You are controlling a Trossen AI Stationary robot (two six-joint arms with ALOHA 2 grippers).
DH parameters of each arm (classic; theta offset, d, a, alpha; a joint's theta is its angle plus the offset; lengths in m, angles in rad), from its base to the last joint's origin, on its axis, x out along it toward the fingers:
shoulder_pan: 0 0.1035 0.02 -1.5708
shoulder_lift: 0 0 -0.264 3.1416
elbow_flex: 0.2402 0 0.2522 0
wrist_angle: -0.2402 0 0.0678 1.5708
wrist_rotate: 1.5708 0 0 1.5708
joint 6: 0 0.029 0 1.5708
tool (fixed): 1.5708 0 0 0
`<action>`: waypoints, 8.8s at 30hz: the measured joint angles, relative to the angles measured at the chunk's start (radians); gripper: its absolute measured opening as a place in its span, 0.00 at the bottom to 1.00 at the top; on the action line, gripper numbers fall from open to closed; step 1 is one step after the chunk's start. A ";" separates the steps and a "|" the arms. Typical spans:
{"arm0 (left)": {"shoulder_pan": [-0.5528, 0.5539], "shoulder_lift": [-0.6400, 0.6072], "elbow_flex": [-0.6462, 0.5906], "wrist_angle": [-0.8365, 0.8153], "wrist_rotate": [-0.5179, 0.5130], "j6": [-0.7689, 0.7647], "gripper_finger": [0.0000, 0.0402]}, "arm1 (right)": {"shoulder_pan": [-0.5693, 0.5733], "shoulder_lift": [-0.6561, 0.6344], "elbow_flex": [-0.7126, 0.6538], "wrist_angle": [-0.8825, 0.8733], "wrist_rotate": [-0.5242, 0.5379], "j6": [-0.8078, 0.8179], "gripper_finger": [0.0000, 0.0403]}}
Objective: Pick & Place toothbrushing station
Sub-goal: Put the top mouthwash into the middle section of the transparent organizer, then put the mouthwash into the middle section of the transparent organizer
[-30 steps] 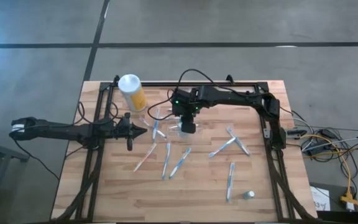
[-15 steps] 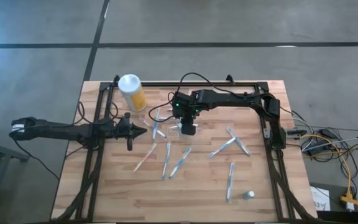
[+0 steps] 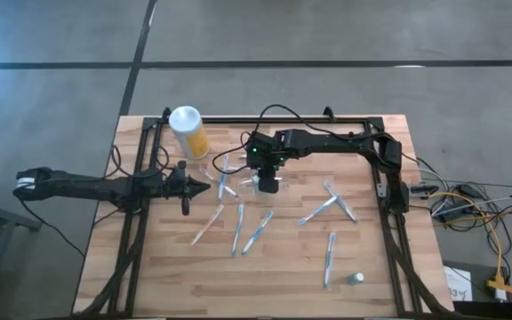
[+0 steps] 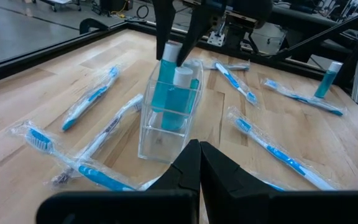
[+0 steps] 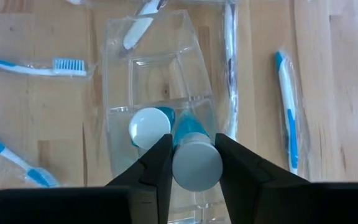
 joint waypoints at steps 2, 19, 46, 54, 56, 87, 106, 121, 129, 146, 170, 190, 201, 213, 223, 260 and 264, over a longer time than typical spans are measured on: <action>0.000 0.000 0.000 0.000 0.000 0.000 0.01 | 0.000 0.004 -0.003 0.000 0.000 0.000 0.29; -0.001 0.000 0.000 -0.016 0.004 0.000 0.01 | 0.000 -0.032 -0.004 0.003 -0.002 -0.008 0.42; -0.001 0.000 0.000 -0.018 -0.001 -0.004 0.01 | 0.212 -1.224 -0.538 0.413 -0.033 0.214 0.37; 0.000 0.000 0.000 -0.007 -0.001 -0.004 0.01 | 0.281 -1.620 -0.880 0.475 0.108 0.261 0.26; 0.000 0.000 0.000 -0.007 -0.001 -0.005 0.01 | 0.281 -1.684 -0.941 0.476 0.108 0.273 0.20; -0.001 0.000 0.000 -0.018 -0.029 -0.005 0.01 | 0.287 -1.767 -1.336 0.581 -0.018 0.480 0.03; -0.001 0.000 0.000 -0.019 -0.028 0.017 0.01 | 0.752 -0.923 -0.603 -0.229 0.194 1.081 0.03; 0.000 0.000 0.000 -0.019 -0.023 0.019 0.01 | 1.167 -0.598 -0.307 -0.517 0.374 1.950 0.09; 0.000 0.000 0.000 -0.020 -0.011 0.019 0.01 | 1.192 -0.471 -0.201 -0.518 0.231 1.995 0.37; -0.001 0.000 0.000 -0.042 0.014 0.019 0.01 | 1.192 -0.291 -0.160 -0.561 0.100 2.046 0.73; -0.001 0.000 0.000 -0.042 0.013 0.015 0.01 | 1.205 -0.238 -0.241 -0.489 0.071 2.055 0.69; 0.000 0.000 0.000 -0.042 0.013 0.015 0.01 | 1.205 -0.242 -0.328 -0.394 0.070 2.034 0.56; 0.000 0.000 0.000 -0.042 0.013 0.015 0.01 | 1.205 -0.242 -0.341 -0.394 0.068 1.992 0.40; -0.001 0.000 0.000 -0.042 0.013 0.015 0.01 | 1.196 -0.263 -0.342 -0.396 0.053 1.885 0.21; -0.001 0.000 0.000 -0.042 0.012 0.017 0.01 | 1.177 -0.414 -0.328 -0.400 0.292 1.759 0.21; 0.000 0.000 0.001 -0.060 0.005 0.023 0.01 | 0.907 -1.558 -1.251 0.492 0.674 0.648 0.21; 0.000 0.000 0.003 -0.060 0.005 0.023 0.01 | 0.907 -1.599 -1.292 0.495 0.680 0.639 0.21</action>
